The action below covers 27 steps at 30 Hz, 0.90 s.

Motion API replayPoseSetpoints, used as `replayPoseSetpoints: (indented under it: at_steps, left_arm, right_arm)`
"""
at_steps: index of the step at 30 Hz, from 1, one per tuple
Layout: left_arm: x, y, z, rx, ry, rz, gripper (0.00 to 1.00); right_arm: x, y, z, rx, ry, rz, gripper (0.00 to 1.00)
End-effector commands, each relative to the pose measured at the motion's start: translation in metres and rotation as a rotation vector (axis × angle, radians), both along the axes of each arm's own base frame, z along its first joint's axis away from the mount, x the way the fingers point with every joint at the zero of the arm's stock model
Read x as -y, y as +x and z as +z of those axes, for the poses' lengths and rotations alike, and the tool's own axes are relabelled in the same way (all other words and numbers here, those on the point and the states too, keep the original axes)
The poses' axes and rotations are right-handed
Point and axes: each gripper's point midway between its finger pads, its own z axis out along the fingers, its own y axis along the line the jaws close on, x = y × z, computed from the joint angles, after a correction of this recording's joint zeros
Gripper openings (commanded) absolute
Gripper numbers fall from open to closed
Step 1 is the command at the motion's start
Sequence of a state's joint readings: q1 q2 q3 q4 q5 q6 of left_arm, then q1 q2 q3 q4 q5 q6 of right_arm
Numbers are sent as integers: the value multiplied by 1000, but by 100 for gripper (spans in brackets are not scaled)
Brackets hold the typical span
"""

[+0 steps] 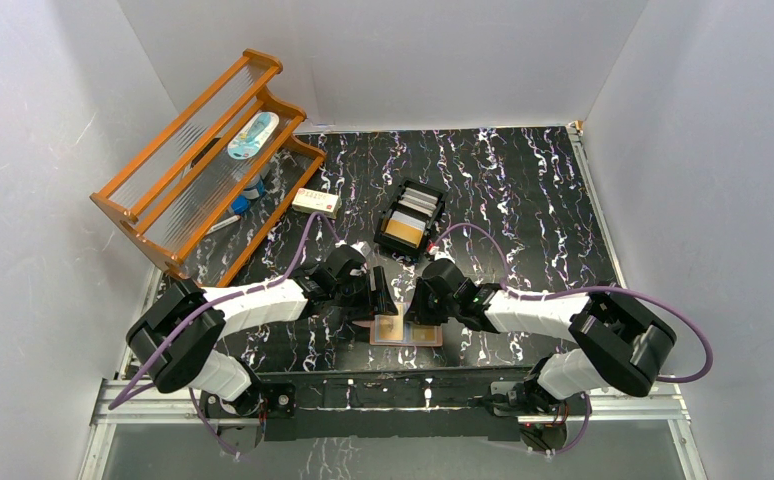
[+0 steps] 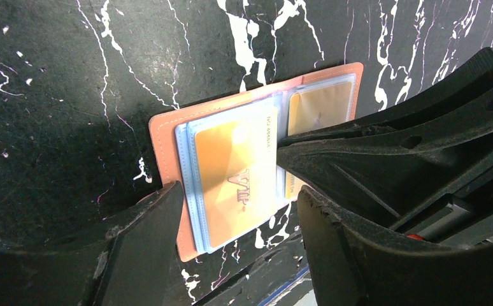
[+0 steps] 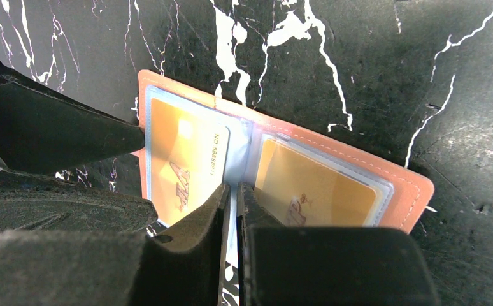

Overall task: Put the credit cards into the card holder
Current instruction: Turn over the card slot in the card holder.

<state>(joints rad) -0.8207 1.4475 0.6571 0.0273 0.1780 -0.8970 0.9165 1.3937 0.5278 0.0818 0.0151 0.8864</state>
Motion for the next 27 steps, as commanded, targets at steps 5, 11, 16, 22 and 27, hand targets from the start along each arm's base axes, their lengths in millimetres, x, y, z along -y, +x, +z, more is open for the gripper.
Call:
replayPoseSetpoints:
  at_steps: [5, 11, 16, 22, 27]
  left_arm:
    - [0, -4, 3, 7, -20, -13, 66]
    - [7, -4, 15, 14, -63, -21, 66]
    - [12, -2, 29, 29, -100, -16, 66]
    - [15, -1, 33, 36, -110, -17, 66]
    - [13, -2, 23, 21, -89, -18, 66]
  right_arm:
    - [14, -7, -22, -31, -87, 3, 17]
    - [13, -7, -22, -32, -86, 7, 17]
    - [14, -7, -22, -33, -88, 7, 17]
    - [14, -7, -22, -33, -86, 6, 16]
    - [13, -7, -22, -32, -83, 7, 16]
